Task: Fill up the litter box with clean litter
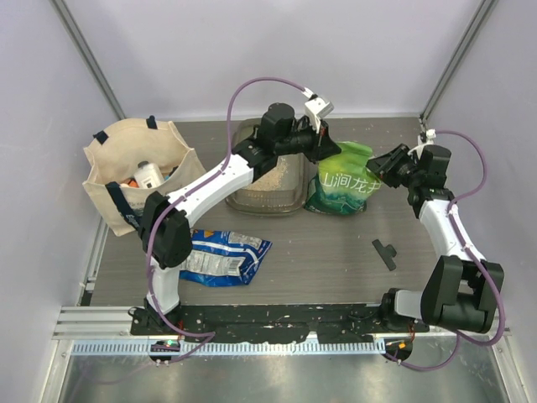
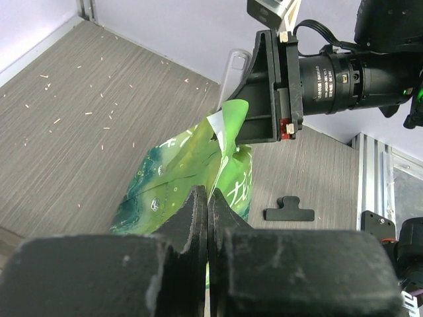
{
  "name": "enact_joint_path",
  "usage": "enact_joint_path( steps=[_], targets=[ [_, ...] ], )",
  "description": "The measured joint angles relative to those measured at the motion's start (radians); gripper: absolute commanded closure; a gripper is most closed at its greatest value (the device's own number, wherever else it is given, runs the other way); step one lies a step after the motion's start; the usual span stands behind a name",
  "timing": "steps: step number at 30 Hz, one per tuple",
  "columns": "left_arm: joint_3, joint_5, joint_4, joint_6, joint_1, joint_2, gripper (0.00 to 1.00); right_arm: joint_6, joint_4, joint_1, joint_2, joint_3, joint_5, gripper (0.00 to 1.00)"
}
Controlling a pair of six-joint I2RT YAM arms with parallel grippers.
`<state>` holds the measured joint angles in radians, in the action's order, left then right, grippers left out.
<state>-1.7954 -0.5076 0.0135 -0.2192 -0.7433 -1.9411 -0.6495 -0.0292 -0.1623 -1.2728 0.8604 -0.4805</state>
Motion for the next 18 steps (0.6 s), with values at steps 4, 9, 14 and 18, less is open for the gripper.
enact_joint_path(
  steps=[4, 9, 14, 18],
  targets=[
    [-0.025, 0.0, 0.017, 0.013, -0.001, -0.014, 1.0, -0.076, 0.008, -0.069, -0.026, 0.0, -0.116, 0.99],
    [-0.034, 0.0, 0.03, 0.035, -0.004, -0.017, 1.0, -0.15, 0.005, -0.147, -0.064, 0.019, -0.251, 0.99],
    [-0.035, 0.001, 0.031, 0.049, -0.004, -0.017, 1.0, -0.174, -0.016, -0.204, -0.071, 0.046, -0.292, 0.99],
    [-0.035, 0.001, 0.031, 0.053, -0.004, -0.017, 1.0, -0.227, -0.007, -0.256, -0.071, 0.052, -0.314, 0.99]
  ],
)
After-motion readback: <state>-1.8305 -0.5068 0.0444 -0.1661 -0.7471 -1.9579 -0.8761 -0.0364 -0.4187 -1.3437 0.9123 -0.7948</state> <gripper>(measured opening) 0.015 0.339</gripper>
